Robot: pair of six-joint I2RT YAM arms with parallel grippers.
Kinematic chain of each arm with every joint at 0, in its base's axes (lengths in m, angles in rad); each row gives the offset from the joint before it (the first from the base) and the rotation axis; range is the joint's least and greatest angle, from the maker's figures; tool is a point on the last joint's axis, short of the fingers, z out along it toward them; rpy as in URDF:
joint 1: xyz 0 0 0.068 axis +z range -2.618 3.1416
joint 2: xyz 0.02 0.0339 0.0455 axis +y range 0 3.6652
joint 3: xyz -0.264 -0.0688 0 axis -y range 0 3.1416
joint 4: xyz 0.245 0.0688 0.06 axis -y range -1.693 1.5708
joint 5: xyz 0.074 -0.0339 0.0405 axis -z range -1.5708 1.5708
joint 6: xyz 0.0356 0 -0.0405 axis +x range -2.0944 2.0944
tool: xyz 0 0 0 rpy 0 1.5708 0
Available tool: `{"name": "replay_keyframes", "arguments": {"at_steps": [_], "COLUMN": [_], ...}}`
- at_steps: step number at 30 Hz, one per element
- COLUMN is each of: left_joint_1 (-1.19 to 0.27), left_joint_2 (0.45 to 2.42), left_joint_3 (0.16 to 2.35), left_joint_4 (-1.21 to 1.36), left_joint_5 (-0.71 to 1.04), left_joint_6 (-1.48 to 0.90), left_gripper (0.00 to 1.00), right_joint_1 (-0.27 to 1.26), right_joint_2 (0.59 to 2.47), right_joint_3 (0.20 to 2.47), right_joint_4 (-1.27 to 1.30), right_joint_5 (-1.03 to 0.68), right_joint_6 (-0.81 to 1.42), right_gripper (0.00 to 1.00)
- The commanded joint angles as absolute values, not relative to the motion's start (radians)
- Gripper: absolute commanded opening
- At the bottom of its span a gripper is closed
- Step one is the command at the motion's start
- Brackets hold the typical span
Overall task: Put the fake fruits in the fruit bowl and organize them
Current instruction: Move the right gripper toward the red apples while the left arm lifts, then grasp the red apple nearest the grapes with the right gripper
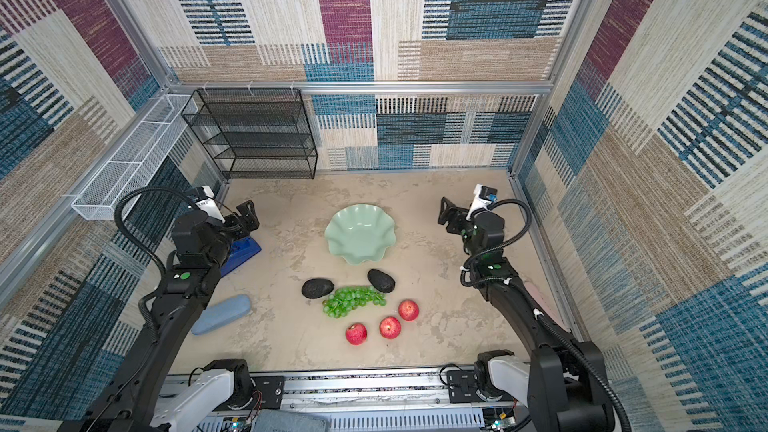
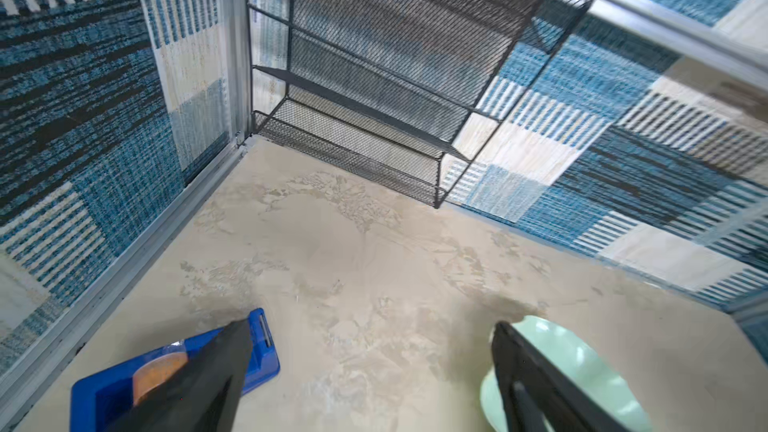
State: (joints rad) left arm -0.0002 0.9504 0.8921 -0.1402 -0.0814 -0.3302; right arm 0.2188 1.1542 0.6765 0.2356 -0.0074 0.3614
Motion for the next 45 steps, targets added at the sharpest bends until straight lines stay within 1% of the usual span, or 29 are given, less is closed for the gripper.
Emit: {"name": "replay_keyframes", "arguments": {"at_steps": [1,5,11,15,20,23,29,35,37,39,41,45], "left_joint_1": [0.002,0.002,0.002,0.003,0.004,0.005,0.006,0.006,0.006,0.006,0.006,0.007], "left_joint_2": [0.927,0.870,0.791,0.762,0.741,0.730,0.716,0.699,0.695,0.694,0.694,0.696], "left_joint_3": [0.959,0.931,0.873,0.864,0.850,0.847,0.843,0.840,0.838,0.838,0.838,0.837], "left_joint_4": [-0.461,-0.523,-0.498,-0.492,-0.494,-0.490,-0.488,-0.495,-0.494,-0.495,-0.495,-0.495], "left_joint_5": [-0.047,-0.029,-0.021,-0.024,-0.009,-0.004,0.000,-0.015,-0.018,-0.021,-0.021,-0.025], "left_joint_6": [-0.292,-0.232,-0.264,-0.264,-0.279,-0.283,-0.284,-0.280,-0.280,-0.278,-0.278,-0.281], "left_gripper": [0.93,0.94,0.94,0.95,0.95,0.95,0.95,0.95,0.95,0.95,0.95,0.95], "right_joint_1": [0.387,0.575,0.764,0.851,0.893,0.897,0.897,0.897,0.897,0.897,0.897,0.896], "right_joint_2": [1.195,1.208,1.185,1.161,1.138,1.125,1.164,1.221,1.221,1.221,1.220,1.180], "right_joint_3": [0.755,0.734,0.703,0.674,0.620,0.587,0.572,0.564,0.544,0.535,0.546,0.648], "right_joint_4": [-0.175,-0.361,-0.524,-0.562,-0.607,-0.585,-0.489,-0.434,-0.418,-0.416,-0.432,-0.468], "right_joint_5": [0.087,0.203,0.233,0.227,0.227,0.221,0.195,0.189,0.195,0.206,0.232,0.329], "right_joint_6": [0.395,0.488,0.659,0.754,0.835,0.847,0.853,0.856,0.859,0.860,0.851,0.784], "right_gripper": [0.93,0.91,0.89,0.88,0.87,0.84,0.83,0.78,0.71,0.60,0.53,0.51]}}
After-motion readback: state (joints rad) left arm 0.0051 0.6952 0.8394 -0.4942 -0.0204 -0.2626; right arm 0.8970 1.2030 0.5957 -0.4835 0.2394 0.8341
